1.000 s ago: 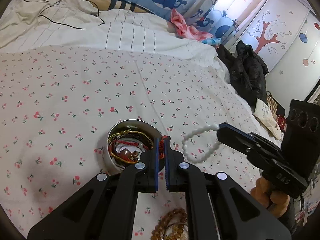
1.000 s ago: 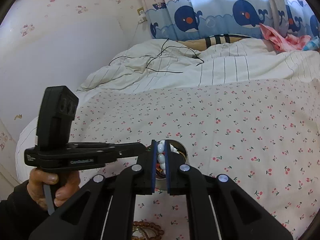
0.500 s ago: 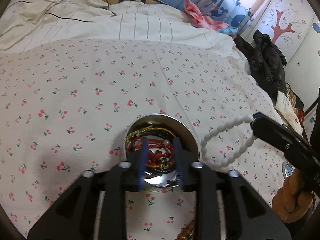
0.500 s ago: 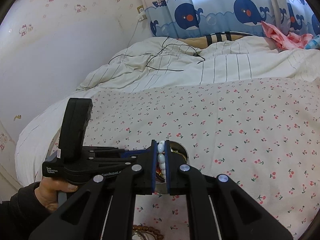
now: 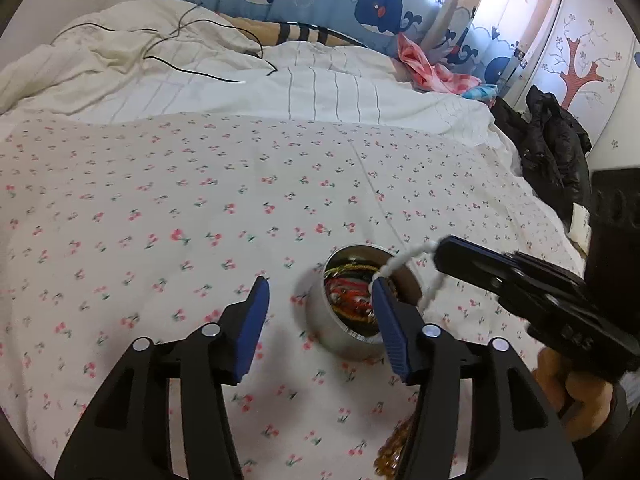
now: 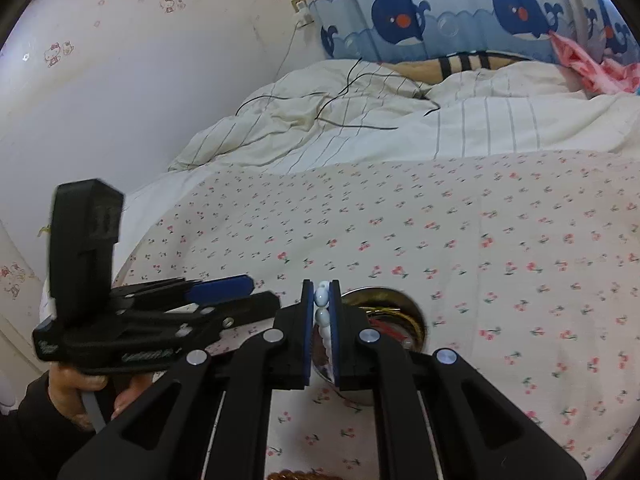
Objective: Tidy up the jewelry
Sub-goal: 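Open both grippers to drop the bracelets into the tin, then withdraw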
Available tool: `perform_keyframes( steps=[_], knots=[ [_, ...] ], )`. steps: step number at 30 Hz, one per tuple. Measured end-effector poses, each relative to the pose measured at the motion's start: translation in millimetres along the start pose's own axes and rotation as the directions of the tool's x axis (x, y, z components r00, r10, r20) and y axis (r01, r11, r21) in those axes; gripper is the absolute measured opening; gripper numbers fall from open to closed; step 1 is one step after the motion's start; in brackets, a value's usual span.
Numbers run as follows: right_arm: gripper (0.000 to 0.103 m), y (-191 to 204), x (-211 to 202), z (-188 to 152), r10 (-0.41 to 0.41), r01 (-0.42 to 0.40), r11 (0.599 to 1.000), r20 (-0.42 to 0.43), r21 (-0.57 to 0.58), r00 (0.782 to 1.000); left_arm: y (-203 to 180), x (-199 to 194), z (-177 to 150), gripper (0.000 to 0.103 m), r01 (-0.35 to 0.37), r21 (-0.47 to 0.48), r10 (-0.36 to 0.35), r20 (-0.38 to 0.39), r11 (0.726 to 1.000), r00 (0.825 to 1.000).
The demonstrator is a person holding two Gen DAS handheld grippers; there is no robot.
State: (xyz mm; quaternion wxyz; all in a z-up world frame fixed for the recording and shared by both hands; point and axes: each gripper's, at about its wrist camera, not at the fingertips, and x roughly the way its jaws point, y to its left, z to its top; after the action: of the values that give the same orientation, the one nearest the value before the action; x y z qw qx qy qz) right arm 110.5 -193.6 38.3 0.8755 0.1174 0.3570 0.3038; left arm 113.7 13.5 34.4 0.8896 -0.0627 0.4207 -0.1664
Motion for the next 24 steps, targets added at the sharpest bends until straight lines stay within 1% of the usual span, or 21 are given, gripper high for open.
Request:
perform_keyframes(
  steps=[3, 5, 7, 8, 11, 13, 14, 18, 24],
  knots=[
    [0.008, -2.2, 11.8, -2.4, 0.037, -0.036, 0.999, -0.018, 0.037, 0.999, 6.6, -9.1, -7.8, 0.054, -0.016, -0.010, 0.016, 0.007, 1.000, 1.000],
    [0.008, -5.5, 20.7, -4.6, 0.028, -0.025, 0.998, -0.042, 0.054, 0.999, 11.3, -11.3, -13.9, 0.055, -0.016, -0.026, 0.016, 0.004, 1.000, 1.000],
    [0.008, -9.9, 28.9, -7.9, -0.029, 0.033, 0.998, -0.069, 0.055, 0.997, 12.6, -10.4, -19.9, 0.056, -0.015, -0.030, 0.015, -0.007, 0.999, 1.000],
    [0.008, -14.1, 34.9, -11.7, -0.088, 0.092, 0.995, -0.093, 0.048, 0.992, 12.8, -8.8, -22.6, 0.056, -0.015, -0.028, 0.014, -0.015, 0.999, 1.000],
    [0.009, -23.0, 46.3, -18.7, -0.178, 0.184, 0.982, -0.143, 0.028, 0.973, 9.8, -2.9, -27.2, 0.056, -0.005, -0.023, 0.005, -0.034, 1.000, 0.999],
    [0.031, -29.2, 48.0, -21.6, -0.186, 0.194, 0.980, -0.147, 0.041, 0.972, 5.9, -0.7, -29.2, 0.056, -0.004, -0.015, 0.003, -0.038, 1.000, 0.999],
    [0.045, -29.8, 45.8, -21.6, -0.195, 0.202, 0.979, -0.132, 0.040, 0.972, 3.6, -0.6, -30.3, 0.056, -0.006, -0.009, 0.006, -0.039, 1.000, 0.999],
    [0.045, -26.7, 34.0, -21.7, -0.198, 0.202, 0.979, -0.097, 0.029, 0.975, -5.1, -1.1, -33.7, 0.057, -0.024, 0.021, 0.024, -0.034, 0.999, 0.999],
    [0.046, -14.4, 16.4, -24.8, -0.228, 0.228, 0.974, -0.068, -0.013, 0.971, -22.1, -5.8, -46.7, 0.060, -0.102, 0.102, 0.103, -0.002, 0.990, 0.995]
  ],
)
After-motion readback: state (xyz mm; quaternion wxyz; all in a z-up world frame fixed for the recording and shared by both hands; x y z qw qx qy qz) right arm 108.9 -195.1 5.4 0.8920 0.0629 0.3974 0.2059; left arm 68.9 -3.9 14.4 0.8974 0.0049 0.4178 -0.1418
